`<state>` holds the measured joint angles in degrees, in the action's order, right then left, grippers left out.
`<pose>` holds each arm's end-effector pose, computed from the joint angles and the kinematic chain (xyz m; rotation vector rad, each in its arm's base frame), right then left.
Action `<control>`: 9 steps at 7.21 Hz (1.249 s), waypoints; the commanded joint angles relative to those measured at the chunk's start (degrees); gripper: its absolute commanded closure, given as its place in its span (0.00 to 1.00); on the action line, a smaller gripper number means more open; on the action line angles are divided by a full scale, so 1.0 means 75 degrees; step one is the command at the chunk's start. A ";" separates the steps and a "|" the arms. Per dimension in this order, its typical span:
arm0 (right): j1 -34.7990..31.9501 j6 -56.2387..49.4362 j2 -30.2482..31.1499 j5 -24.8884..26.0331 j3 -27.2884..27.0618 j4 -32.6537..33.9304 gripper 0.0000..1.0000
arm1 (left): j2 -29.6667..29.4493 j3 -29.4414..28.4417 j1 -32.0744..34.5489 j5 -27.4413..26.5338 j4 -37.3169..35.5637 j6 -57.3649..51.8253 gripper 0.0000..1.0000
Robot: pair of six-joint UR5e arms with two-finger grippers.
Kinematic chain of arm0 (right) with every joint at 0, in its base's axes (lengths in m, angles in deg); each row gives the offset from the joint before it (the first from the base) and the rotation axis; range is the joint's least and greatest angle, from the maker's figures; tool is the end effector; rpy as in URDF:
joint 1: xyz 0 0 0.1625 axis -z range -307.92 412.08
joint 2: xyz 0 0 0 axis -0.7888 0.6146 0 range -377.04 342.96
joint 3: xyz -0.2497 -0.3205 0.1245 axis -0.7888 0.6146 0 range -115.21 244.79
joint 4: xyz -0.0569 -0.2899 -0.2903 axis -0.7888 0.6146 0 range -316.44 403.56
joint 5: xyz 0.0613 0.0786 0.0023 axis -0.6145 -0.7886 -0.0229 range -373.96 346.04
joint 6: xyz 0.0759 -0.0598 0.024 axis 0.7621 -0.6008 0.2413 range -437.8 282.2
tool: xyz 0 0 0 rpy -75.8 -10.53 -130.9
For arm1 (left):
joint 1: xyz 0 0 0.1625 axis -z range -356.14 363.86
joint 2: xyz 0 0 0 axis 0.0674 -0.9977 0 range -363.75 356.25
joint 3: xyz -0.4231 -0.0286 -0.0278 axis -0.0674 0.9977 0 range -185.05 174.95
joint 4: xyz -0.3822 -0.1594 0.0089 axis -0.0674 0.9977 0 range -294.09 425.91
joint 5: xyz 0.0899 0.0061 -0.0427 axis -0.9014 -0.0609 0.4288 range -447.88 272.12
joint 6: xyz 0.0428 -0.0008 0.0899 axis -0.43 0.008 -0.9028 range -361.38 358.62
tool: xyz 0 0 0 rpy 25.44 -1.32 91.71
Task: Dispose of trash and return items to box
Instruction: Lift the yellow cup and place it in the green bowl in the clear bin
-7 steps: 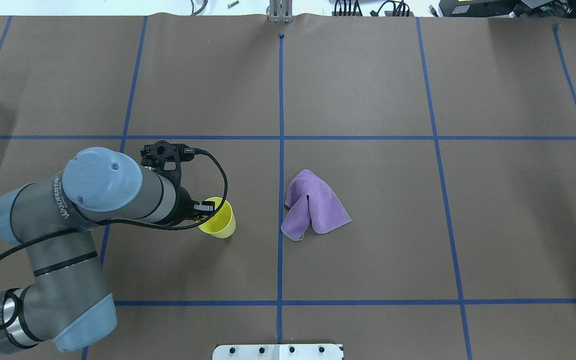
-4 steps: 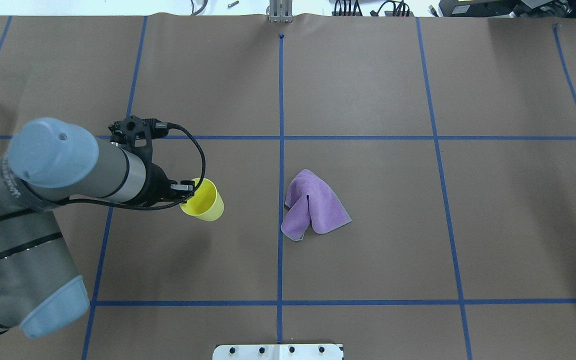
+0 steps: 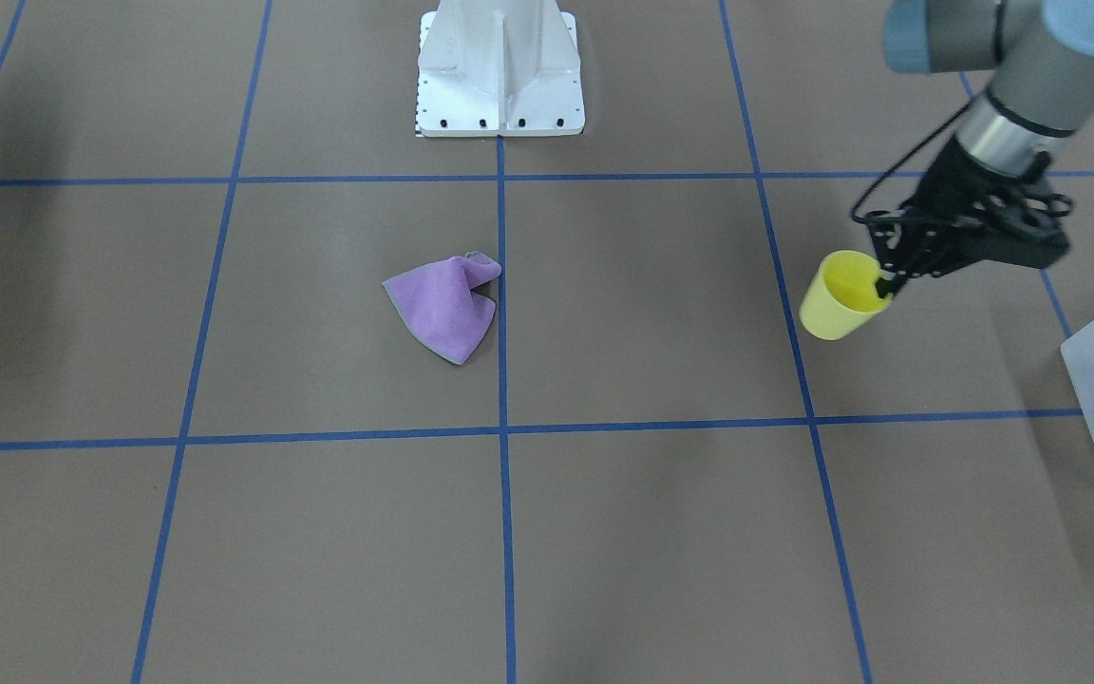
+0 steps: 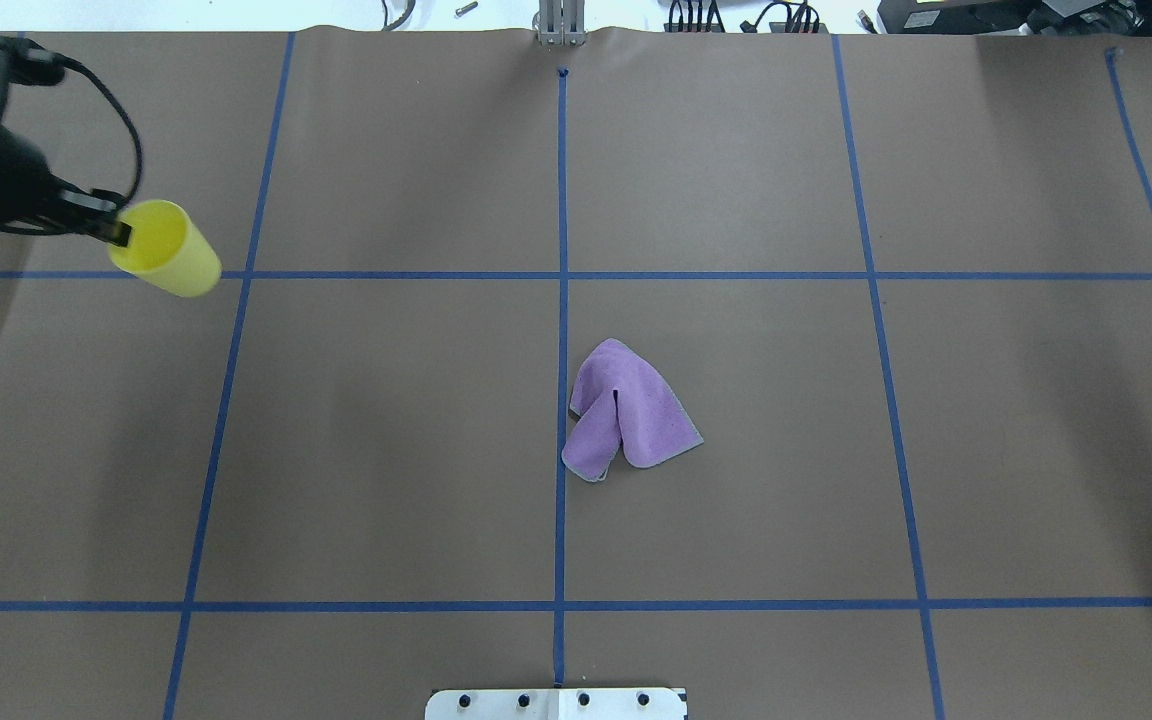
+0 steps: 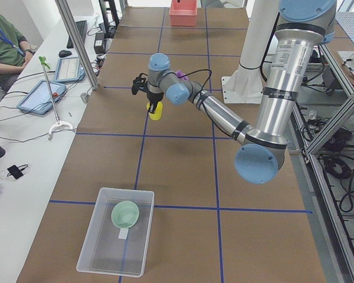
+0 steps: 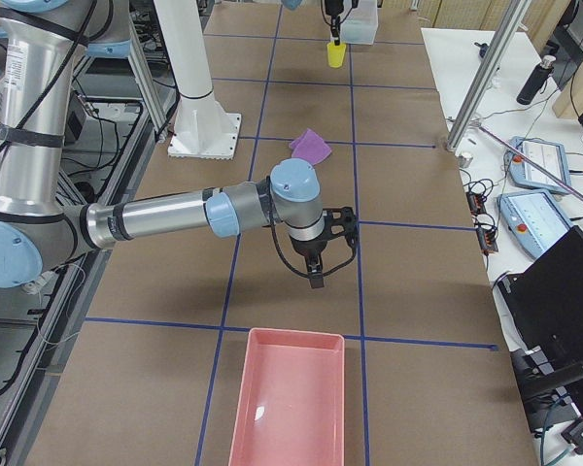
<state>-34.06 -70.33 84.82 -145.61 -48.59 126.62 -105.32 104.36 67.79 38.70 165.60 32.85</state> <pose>0.0391 -0.4187 0.5390 0.2351 -0.7469 -0.0575 0.1750 -0.5258 0.3727 0.2849 0.8709 0.0943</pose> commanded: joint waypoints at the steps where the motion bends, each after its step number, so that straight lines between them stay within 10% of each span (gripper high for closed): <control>1: 0.0012 -0.0012 0.0001 -0.0001 0.0000 0.0000 0.00 | 0.0079 -0.1456 0.2144 0.0910 -0.0153 -0.3144 1.00; 5: 0.0047 -0.0012 0.0001 0.0010 0.0035 -0.0012 0.00 | -0.1102 -0.5239 0.4107 0.0900 -0.0542 -0.7860 1.00; 9: 0.0058 -0.0012 -0.0011 0.0010 0.0024 -0.0024 0.00 | -0.0721 -0.6724 0.3188 0.0830 0.2698 -0.6141 1.00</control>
<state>-33.65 -70.42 84.75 -145.54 -48.40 126.47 -112.44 55.05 95.40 45.01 179.03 -19.54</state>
